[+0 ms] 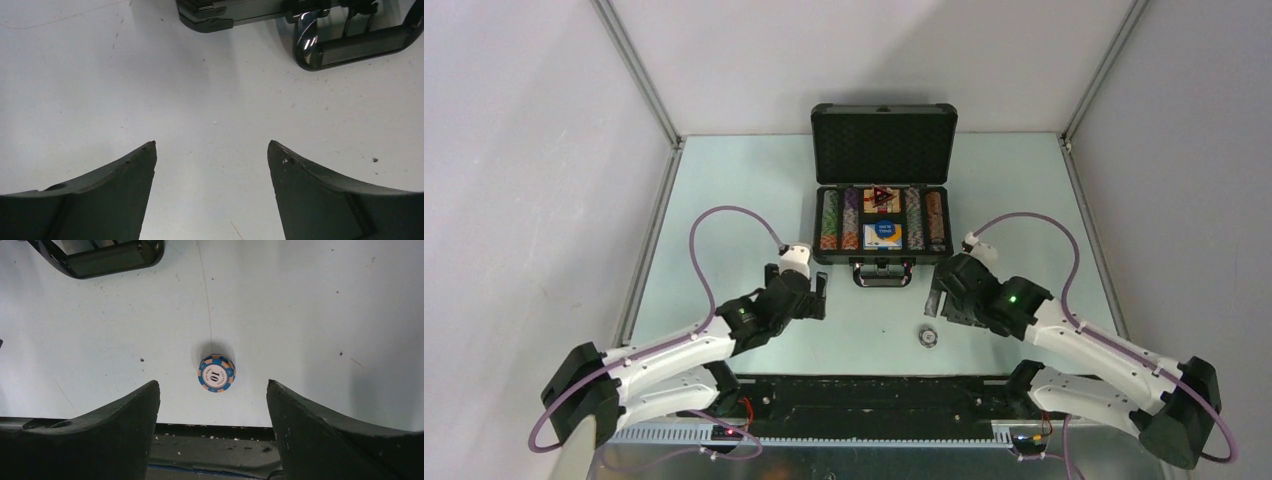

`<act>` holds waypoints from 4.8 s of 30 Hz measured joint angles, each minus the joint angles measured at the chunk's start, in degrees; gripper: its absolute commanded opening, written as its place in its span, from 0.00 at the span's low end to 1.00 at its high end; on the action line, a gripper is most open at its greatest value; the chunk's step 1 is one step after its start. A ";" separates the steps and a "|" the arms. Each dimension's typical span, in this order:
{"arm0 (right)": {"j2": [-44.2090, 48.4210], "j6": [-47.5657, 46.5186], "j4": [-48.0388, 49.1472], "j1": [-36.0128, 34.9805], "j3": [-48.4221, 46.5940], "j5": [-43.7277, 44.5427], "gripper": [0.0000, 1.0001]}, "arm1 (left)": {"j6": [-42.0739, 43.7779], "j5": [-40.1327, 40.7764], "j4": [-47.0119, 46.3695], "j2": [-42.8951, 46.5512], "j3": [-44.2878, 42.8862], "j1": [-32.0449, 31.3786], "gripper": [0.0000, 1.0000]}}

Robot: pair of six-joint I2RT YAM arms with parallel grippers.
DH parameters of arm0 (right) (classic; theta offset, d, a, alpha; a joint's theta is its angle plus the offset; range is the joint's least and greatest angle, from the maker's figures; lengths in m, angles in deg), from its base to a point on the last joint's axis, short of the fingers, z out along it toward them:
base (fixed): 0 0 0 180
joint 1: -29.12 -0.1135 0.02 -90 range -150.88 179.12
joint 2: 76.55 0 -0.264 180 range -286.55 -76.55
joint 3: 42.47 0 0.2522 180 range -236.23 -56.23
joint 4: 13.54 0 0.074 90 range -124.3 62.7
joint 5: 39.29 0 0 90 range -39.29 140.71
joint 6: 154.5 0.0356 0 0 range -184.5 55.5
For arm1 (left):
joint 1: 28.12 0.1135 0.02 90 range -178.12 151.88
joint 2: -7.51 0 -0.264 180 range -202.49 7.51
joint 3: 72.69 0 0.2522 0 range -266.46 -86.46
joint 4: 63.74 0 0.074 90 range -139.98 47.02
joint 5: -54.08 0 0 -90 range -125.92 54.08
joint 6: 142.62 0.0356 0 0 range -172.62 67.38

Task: Pack up texas hold em set

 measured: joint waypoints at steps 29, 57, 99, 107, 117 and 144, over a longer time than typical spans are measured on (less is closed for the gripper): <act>-20.63 6.45 7.98 -6.58 2.93 -1.92 0.74 | 1.07 0.85 -3.65 -2.75 1.38 1.77 0.86; -25.83 6.80 7.87 -7.96 2.99 -2.80 0.50 | 1.07 0.52 -4.33 -2.86 1.38 2.19 0.86; -21.79 4.24 6.34 -7.02 2.40 -3.28 0.00 | 1.07 -0.63 -4.55 -4.33 1.38 3.26 0.85; -21.24 3.69 5.92 -6.95 2.36 -3.28 0.00 | 1.07 -0.63 -4.55 -4.33 1.38 3.32 0.85; -20.06 -2.97 5.03 -6.25 0.52 -3.85 0.00 | 0.20 -4.00 -4.74 -1.60 1.38 5.99 0.85; -24.33 -33.62 -1.95 -12.13 -21.77 -10.27 0.00 | -22.01 -45.53 -28.81 -8.39 -0.63 16.81 0.75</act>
